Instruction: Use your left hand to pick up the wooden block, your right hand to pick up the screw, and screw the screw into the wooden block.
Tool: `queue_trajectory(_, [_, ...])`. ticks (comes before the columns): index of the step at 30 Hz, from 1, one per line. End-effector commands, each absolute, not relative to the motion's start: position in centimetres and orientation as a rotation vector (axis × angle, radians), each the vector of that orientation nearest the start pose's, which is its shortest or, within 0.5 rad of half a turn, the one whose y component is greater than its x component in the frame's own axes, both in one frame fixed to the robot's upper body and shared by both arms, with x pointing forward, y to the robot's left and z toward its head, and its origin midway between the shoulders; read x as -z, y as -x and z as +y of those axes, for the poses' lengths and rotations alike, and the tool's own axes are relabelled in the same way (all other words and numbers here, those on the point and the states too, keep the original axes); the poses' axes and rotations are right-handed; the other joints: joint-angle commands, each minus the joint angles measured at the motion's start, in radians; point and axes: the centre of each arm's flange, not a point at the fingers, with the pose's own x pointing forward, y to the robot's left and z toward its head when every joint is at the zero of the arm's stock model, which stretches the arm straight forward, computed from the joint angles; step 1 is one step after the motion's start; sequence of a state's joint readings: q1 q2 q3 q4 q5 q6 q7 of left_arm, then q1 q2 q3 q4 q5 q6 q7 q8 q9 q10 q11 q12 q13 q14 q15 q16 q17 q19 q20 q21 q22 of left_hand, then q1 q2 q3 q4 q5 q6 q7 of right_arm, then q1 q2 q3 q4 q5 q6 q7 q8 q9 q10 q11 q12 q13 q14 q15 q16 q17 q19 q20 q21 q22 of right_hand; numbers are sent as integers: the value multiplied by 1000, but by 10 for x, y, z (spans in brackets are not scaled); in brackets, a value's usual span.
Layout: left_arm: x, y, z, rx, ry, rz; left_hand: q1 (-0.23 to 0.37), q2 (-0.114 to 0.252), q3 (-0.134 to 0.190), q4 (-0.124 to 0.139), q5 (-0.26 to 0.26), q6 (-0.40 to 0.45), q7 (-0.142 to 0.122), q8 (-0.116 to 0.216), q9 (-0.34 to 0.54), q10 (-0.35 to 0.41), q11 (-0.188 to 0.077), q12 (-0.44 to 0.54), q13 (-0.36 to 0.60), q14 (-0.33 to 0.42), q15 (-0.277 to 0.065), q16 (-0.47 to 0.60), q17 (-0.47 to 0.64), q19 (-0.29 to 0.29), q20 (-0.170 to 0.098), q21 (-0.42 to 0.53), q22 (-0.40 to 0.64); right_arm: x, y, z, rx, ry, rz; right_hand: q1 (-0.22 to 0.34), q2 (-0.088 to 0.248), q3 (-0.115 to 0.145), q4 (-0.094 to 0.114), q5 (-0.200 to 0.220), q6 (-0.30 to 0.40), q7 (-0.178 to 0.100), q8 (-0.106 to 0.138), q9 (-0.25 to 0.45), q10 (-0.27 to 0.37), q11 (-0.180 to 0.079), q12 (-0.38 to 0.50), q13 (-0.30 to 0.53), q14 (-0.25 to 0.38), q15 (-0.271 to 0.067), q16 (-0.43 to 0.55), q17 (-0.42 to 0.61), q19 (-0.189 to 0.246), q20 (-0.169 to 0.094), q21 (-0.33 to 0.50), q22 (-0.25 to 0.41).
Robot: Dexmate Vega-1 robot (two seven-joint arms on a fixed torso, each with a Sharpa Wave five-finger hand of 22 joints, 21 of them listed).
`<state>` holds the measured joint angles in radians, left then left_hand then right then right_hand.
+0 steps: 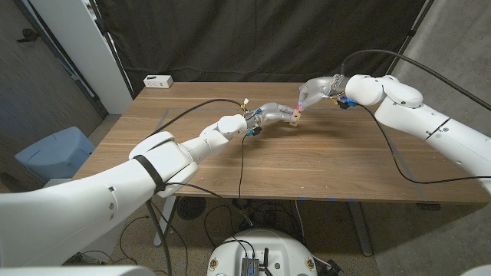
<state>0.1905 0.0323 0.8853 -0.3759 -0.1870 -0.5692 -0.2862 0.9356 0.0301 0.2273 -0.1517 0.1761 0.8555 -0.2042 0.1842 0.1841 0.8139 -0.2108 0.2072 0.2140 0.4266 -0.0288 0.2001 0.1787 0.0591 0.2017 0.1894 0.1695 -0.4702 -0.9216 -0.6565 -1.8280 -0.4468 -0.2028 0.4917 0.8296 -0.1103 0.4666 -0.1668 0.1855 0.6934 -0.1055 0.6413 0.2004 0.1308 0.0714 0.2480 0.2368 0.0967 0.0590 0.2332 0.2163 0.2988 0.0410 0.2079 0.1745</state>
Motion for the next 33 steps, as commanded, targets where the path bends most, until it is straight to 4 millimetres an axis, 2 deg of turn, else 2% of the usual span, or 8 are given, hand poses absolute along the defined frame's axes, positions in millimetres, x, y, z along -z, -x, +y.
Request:
queue_trajectory(1, [-27, -711, 33, 680, -693, -587, 3, 9, 1, 7, 4, 11, 1, 7, 4, 0, -1, 2, 2, 3, -5, 2, 2, 5, -4, 3, 6, -128, -588, -231, -209, 1631, -445, 12, -2, 6, 1, 9, 16, -2, 9, 2, 9, -3, 4, 2, 11, -3, 4, 3, 11, 1, 9, 3])
queue_trajectory(7, [-27, -711, 34, 677, -694, -585, 3, 9, 1, 8, 4, 10, 2, 7, 4, -1, -1, 1, 2, 3, -4, 2, 2, 5, -3, 3, 6, -129, -588, -231, -203, 1631, -447, 12, -3, 8, 3, 8, 35, -5, 11, 0, 23, -8, 6, 1, 20, -8, 6, 4, 18, -1, 10, 3])
queue_trajectory(15, [-28, -712, 34, 675, -693, -581, 3, 10, 1, 8, 4, 10, 3, 7, 4, -2, -1, 1, 2, 3, -3, 3, 2, 5, -4, 3, 6, -129, -589, -231, -193, 1631, -443, 5, -5, 8, 8, 7, 65, -2, 16, -3, 42, -27, 10, 0, 32, -15, 9, 5, 30, -5, 12, 3])
queue_trajectory(20, [-29, -712, 34, 677, -696, -584, 3, 9, 1, 7, 4, 9, 2, 6, 4, -2, -1, 1, 2, 3, -4, 2, 2, 4, -5, 3, 6, -129, -589, -231, -184, 1631, -442, -5, -8, 5, 13, 5, 77, -3, 16, -4, 56, -27, 13, -1, 42, -17, 11, 7, 39, -8, 13, 3])
queue_trajectory(25, [-29, -711, 34, 680, -695, -589, 3, 8, 1, 7, 4, 8, 2, 6, 4, -2, -1, 1, 2, 2, -3, 2, 2, 4, -5, 3, 6, -129, -590, -230, -182, 1634, -434, -17, -12, 1, 18, 4, 92, 9, 17, -5, 69, -28, 15, -2, 48, -19, 12, 7, 44, -7, 13, 3])
queue_trajectory(33, [-30, -710, 35, 683, -694, -596, 2, 8, 0, 8, 4, 6, 1, 5, 4, -3, 0, 1, 2, 2, -2, 2, 2, 4, -4, 3, 6, -126, -591, -228, -179, 1636, -430, -44, -20, -10, 27, 0, 119, 16, 20, -7, 93, -18, 19, -3, 58, -21, 15, 9, 49, -8, 11, 3])
